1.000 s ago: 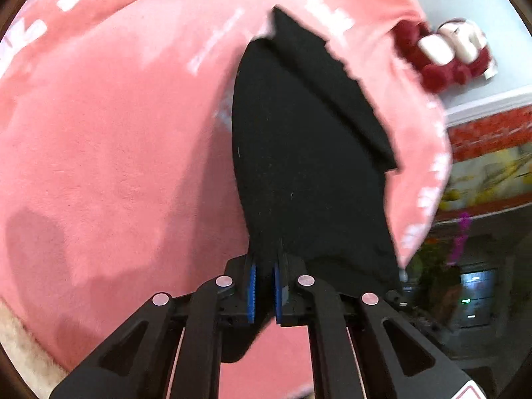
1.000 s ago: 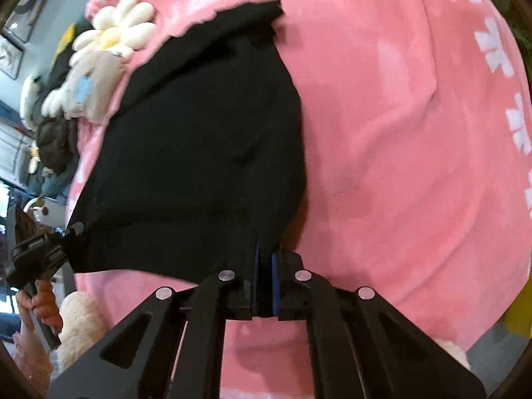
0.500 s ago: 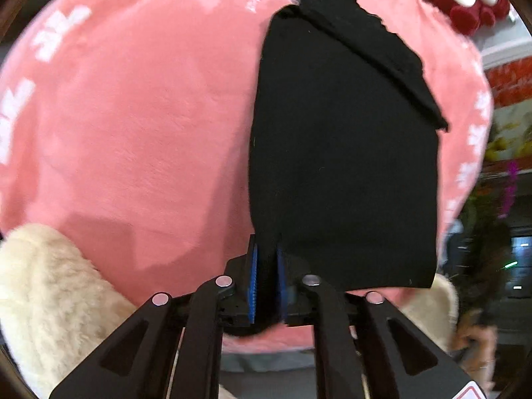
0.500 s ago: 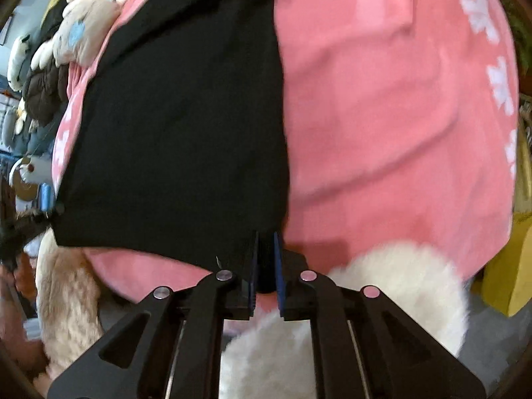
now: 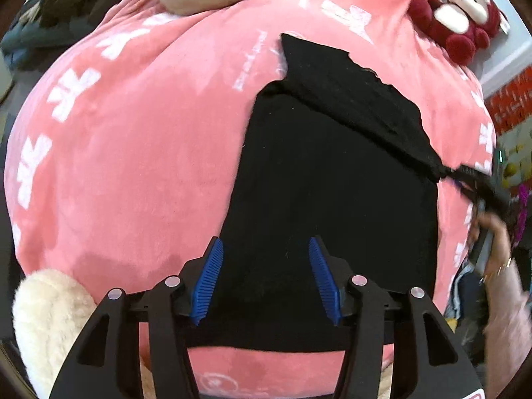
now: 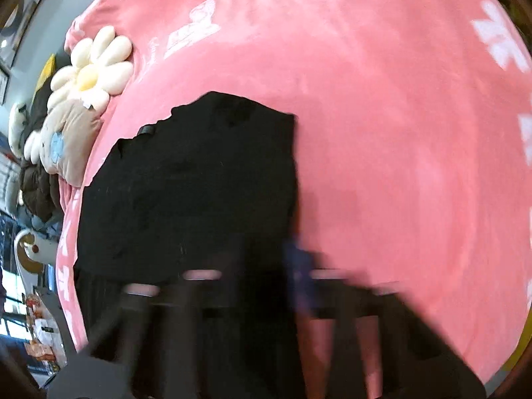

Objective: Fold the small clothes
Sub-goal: 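Grasp the folded sweater with the left tool while the right tool presses the hem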

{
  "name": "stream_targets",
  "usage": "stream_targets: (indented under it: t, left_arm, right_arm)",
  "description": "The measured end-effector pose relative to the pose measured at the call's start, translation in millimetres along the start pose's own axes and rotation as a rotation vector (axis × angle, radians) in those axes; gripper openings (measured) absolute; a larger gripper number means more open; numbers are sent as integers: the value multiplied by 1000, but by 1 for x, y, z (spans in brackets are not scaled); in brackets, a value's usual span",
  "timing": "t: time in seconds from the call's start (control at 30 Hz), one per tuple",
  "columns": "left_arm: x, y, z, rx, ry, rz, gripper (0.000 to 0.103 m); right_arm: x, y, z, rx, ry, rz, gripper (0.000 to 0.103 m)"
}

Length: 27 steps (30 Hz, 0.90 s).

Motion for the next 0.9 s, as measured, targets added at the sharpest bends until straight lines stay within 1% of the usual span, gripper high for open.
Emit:
stream_targets:
  t: [0.07,0.1,0.13,0.17,0.2,0.23,0.27,0.3,0.33,0.4,0.43,0.47,0.57,0.6,0.63,0.67,0.7,0.73,0.77,0.8,0.83,0.87,0.9]
  left_arm:
    - [2,-3,2,12,-31,11,52]
    - [4,-5,4,17,-38,17,52]
    - [6,-7,4,19,-40,24,52]
    - [9,-8,6,14,-40,29,52]
    - [14,-11,7,8,-35,34,52]
    - [18,-13,8,8,-26,35,52]
    - [22,-16,8,1,-15,32,51]
    - [25,-17,10,-6,-6,32,52]
    - [29,-18,11,-16,3,36,52]
    - [43,-21,16,-41,14,52,53]
    - [51,-24,19,-47,19,60,56]
    - [59,-26,21,-56,27,67,56]
    - [89,-37,36,-149,102,79,56]
    - [101,-43,42,-195,145,78,56]
    - [110,-49,48,-251,187,73,56]
    - [119,-55,52,-300,233,66,56]
    - [131,-64,56,-356,302,66,56]
    - [138,-73,57,-384,350,63,56]
    - [147,-88,53,-376,430,50,56]
    - [151,-99,50,-374,484,41,56]
    - [154,-109,46,-375,536,32,54]
    - [158,-120,39,-367,602,31,48]
    - [160,-123,35,-375,635,47,39]
  right_arm:
    - [29,42,-34,61,106,146,3]
    - [37,61,-47,76,137,201,3]
    - [44,77,-53,84,166,253,3]
    - [45,78,-52,78,179,268,3]
    - [43,65,-44,39,196,239,3]
    - [37,39,-32,-32,216,170,3]
    - [21,0,-10,-107,208,42,3]
    - [4,-29,10,-129,170,-66,3]
    - [-7,-40,20,-130,144,-114,3]
    - [-13,-32,23,-114,127,-49,8]
    - [-13,-22,22,-111,104,-14,11]
    - [-14,-18,17,-103,86,-2,14]
    - [-17,1,8,-101,81,43,15]
    - [-18,5,2,-86,78,48,15]
    - [-19,7,-2,-53,69,48,15]
    - [-22,11,-12,6,64,41,15]
    - [-23,14,-21,31,79,36,15]
    - [-23,15,-33,40,111,31,15]
    - [-22,12,-49,57,151,17,15]
    - [-20,7,-62,71,176,7,15]
    - [-16,1,-80,89,203,0,15]
    - [-14,-3,-90,104,221,-5,15]
    - [-12,-6,-101,117,241,-11,18]
Point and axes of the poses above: each gripper's, at about its wrist camera, not at the fingertips, and y roughly against the way its jaws point, z to its right, x to its top, the point moved 6 cm from there along -y, roughly the way its jaws point, and after that the axes turned 3 degrees about y, right-handed, at the moved point
